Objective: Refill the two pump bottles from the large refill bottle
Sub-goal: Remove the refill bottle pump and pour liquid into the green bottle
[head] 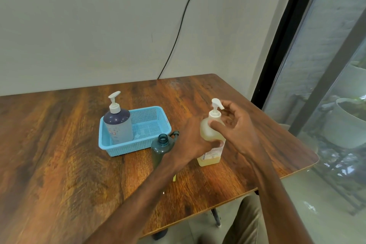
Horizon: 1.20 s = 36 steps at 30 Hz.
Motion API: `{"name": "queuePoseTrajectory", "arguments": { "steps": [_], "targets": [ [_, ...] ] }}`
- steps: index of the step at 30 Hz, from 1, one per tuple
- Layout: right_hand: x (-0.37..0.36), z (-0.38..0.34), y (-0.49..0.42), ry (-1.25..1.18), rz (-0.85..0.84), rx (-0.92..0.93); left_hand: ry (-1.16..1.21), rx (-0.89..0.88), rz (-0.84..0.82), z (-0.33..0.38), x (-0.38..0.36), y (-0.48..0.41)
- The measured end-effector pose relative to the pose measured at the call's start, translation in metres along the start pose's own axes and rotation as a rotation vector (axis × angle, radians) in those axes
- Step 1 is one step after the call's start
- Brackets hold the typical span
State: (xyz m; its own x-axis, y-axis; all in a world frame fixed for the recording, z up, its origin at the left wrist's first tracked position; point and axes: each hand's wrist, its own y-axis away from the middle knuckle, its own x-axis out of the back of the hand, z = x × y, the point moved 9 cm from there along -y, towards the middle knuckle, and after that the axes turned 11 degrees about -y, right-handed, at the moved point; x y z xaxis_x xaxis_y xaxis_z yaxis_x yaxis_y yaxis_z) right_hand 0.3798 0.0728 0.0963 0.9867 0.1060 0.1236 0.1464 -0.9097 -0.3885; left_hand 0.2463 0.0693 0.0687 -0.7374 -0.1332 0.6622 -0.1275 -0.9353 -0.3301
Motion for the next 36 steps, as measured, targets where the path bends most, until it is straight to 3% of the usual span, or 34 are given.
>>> {"name": "queuePoseTrajectory", "arguments": {
  "steps": [3, 11, 16, 20, 25, 31, 36],
  "targets": [
    [0.004, -0.006, 0.001, 0.098, 0.053, 0.039, 0.007, 0.010, -0.014, -0.002, -0.001, 0.000],
    [0.014, -0.028, 0.000, 0.078, 0.100, 0.109, -0.007, 0.035, -0.006, -0.007, -0.003, 0.000],
    [0.003, -0.016, -0.002, 0.235, 0.000, 0.043, -0.002, 0.041, -0.014, -0.008, -0.004, -0.001],
    [0.009, -0.023, 0.002, 0.164, 0.085, 0.099, -0.022, 0.041, -0.001, -0.008, -0.003, -0.001],
    [0.005, -0.016, 0.003, 0.272, 0.051, 0.039, -0.012, 0.042, -0.009, -0.006, -0.003, 0.000],
    [0.013, -0.031, 0.003, 0.024, 0.135, 0.069, -0.039, 0.054, -0.009, -0.008, -0.001, 0.002],
    [0.019, -0.059, -0.011, 0.016, 0.133, 0.115, -0.045, 0.053, -0.015, -0.010, -0.004, 0.001]
  ]
}}
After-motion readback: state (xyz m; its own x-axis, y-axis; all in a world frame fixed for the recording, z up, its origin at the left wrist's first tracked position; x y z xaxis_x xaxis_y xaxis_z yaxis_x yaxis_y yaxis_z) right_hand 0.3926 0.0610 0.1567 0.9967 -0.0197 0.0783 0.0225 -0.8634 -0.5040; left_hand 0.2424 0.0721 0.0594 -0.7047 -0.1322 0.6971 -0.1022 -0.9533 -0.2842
